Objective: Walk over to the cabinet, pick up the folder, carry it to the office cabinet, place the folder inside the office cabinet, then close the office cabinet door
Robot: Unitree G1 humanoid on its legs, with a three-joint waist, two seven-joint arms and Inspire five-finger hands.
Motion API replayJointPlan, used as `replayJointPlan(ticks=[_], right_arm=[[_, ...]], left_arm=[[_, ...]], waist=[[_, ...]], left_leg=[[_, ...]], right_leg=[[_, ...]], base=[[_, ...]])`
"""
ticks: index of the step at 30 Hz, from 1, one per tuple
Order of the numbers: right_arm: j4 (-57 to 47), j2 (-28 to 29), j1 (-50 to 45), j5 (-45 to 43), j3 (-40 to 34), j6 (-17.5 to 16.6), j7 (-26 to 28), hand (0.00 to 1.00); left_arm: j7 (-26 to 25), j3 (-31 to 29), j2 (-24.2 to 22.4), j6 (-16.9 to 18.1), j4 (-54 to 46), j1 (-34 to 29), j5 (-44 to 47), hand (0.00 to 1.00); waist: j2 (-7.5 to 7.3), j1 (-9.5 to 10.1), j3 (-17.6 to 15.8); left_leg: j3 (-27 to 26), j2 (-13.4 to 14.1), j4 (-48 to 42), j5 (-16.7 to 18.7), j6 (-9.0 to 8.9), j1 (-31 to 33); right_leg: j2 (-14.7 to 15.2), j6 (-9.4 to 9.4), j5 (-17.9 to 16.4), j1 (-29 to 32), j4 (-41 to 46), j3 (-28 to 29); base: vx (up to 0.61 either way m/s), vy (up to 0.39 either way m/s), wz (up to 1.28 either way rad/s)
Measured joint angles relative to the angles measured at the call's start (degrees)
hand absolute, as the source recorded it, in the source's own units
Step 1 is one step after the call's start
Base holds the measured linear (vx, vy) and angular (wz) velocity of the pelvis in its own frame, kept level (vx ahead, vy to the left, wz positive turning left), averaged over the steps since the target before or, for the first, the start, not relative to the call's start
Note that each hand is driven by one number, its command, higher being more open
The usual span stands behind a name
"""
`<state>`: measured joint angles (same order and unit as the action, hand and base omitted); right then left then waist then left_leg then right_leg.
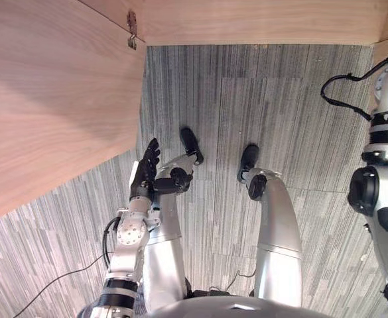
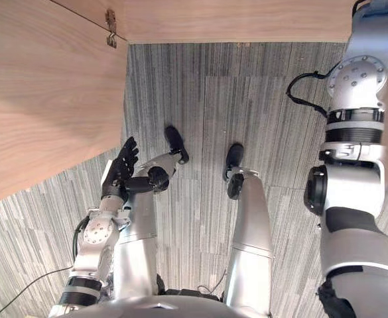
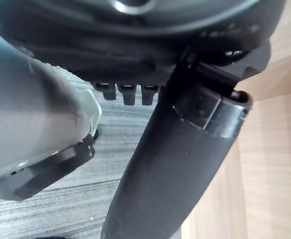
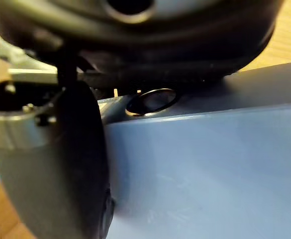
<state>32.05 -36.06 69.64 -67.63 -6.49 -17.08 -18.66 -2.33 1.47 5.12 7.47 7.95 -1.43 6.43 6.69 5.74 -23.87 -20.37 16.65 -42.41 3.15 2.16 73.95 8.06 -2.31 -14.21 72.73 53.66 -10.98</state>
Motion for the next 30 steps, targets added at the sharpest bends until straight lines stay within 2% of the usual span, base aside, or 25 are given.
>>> replayJointPlan(ticks=[8,11,13,19,25,30], right_arm=[[5.31,-4.22,4.18,0.12,6.82,4.47,-0.08,1.0],[5.34,-4.62,4.34,0.43,7.95,4.52,-0.06,1.0],[5.37,-4.63,4.37,0.52,8.14,4.57,-0.02,1.0],[5.47,-4.72,4.39,0.59,9.03,4.54,-0.01,1.0],[6.08,-5.11,4.53,3.81,11.03,5.32,0.52,1.0],[9.47,-8.97,8.61,11.85,20.65,9.26,4.63,1.0]], left_arm=[[0.02,0.36,-0.15,0.0,1.04,0.43,0.87,1.0],[0.03,0.61,-0.18,0.0,1.05,0.56,0.89,1.0],[0.02,0.62,-0.44,0.0,1.02,0.57,0.9,1.0],[0.06,0.61,-0.46,0.0,1.03,0.56,0.92,1.0],[0.24,0.61,-0.41,0.0,1.04,0.56,0.87,1.0],[1.08,1.33,0.18,0.0,1.5,0.64,0.81,1.0]], waist=[[0.36,0.23,0.23],[0.53,0.21,0.35],[0.99,0.24,0.64],[1.39,0.23,0.9],[1.39,0.12,0.91],[1.39,0.06,0.91]], left_leg=[[-1.44,0.02,6.09,-2.84,-0.43,-2.21],[-2.67,0.22,7.95,-3.92,-0.54,-3.22],[-2.66,0.24,8.3,-4.89,0.11,-3.22],[-2.67,0.35,8.67,-6.46,0.53,-3.3],[-2.81,0.61,8.68,-6.56,0.51,-3.48],[-3.21,1.13,9.18,-6.61,0.43,-4.3]], right_leg=[[0.55,-0.86,2.65,-1.48,-4.46,-2.7],[0.55,-1.06,3.16,-1.86,-5.46,-2.92],[0.55,-1.17,3.24,-1.86,-5.48,-3.18],[0.51,-1.22,3.3,-1.89,-5.48,-3.34],[0.32,-1.22,3.4,-2.04,-5.66,-3.31],[-0.28,-1.44,4.07,-2.94,-6.97,-3.36]], base=[[-0.04,0.023,0.01],[-0.02,0.028,0.05],[-0.01,0.039,0.0],[-0.01,0.056,-0.01],[-0.01,0.053,-0.03],[-0.02,0.068,-0.07]])
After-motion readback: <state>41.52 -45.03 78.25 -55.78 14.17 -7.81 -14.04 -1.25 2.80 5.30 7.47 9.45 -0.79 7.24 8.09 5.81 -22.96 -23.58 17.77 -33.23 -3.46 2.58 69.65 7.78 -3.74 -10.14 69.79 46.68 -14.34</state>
